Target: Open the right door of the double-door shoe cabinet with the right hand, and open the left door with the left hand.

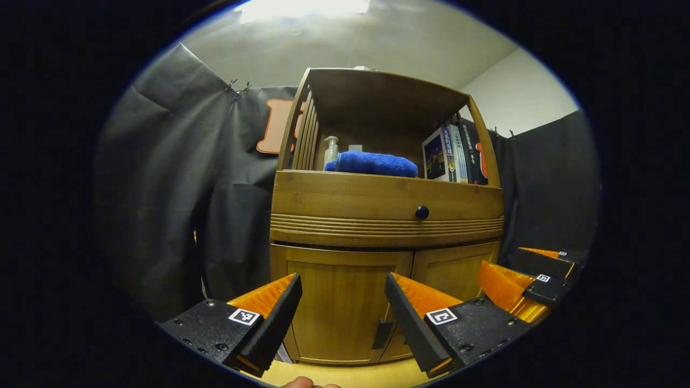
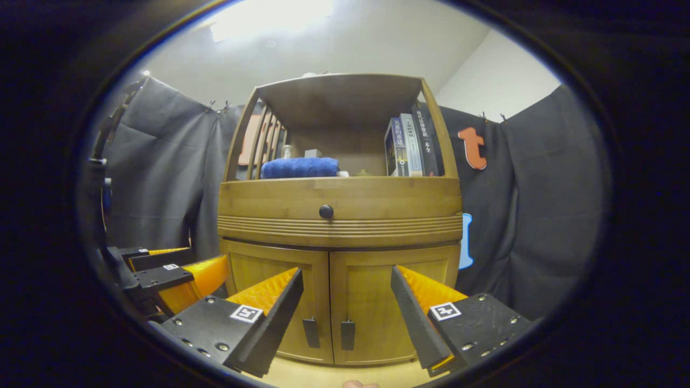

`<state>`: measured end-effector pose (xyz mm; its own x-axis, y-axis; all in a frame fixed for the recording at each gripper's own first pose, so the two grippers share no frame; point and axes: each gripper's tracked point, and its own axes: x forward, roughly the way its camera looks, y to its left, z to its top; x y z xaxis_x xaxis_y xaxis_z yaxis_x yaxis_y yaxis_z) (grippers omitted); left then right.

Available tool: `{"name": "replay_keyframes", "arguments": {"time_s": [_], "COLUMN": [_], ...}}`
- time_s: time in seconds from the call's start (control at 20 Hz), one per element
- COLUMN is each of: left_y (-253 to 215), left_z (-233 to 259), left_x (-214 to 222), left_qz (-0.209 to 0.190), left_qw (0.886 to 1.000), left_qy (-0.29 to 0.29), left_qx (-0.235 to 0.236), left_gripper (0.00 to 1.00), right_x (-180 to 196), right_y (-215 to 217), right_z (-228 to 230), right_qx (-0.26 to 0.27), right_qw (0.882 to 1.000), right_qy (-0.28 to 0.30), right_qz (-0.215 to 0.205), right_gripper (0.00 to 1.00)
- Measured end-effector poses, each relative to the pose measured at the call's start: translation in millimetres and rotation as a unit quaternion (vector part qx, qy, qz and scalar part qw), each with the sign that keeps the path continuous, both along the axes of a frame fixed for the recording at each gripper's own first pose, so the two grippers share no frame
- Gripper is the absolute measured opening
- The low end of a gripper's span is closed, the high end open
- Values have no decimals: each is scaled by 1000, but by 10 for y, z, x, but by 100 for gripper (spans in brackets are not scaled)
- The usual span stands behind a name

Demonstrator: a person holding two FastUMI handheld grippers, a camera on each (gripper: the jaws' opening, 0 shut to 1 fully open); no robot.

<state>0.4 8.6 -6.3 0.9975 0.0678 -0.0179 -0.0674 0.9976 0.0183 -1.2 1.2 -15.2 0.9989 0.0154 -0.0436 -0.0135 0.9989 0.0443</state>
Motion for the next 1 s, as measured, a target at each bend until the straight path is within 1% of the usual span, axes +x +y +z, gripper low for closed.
{"name": "replay_keyframes", "arguments": {"time_s": [0.35,0.4,0.45,0.5,0.55,0.6,0.65,0.7,0.75,0.8,0.9,1.0], "left_y": [34,44,75,101,146,181,230,280,326,370,470,564], "left_z": [20,14,20,14,16,11,10,9,11,-3,-1,15], "left_x": [-1,-3,-8,-19,-31,-51,-66,-88,-100,-111,-126,-160], "left_qz": [10,13,17,21,26,32,39,46,51,58,71,83], "left_qw": [1000,1000,1000,1000,1000,999,999,999,999,998,997,996], "left_qy": [-2,-2,-2,-2,-2,-1,0,0,0,2,3,2], "left_qx": [3,2,1,1,2,3,4,6,9,12,19,24], "left_gripper": [96,96,96,96,96,93,93,96,96,96,96,96], "right_x": [57,77,99,124,133,152,175,198,240,276,330,410], "right_y": [-11,-15,-22,-33,-34,-33,-22,-2,32,61,133,131], "right_z": [-72,-110,-154,-211,-287,-358,-457,-563,-676,-787,-998,-1195], "right_qx": [0,-1,-2,-3,-2,0,3,6,9,13,26,30], "right_qw": [1000,1000,1000,1000,999,999,999,998,997,996,993,990], "right_qy": [11,14,19,26,33,41,51,64,77,91,116,138], "right_qz": [6,6,6,6,7,8,10,13,17,21,27,19], "right_gripper": [97,96,97,96,96,97,99,96,96,99,97,89]}}
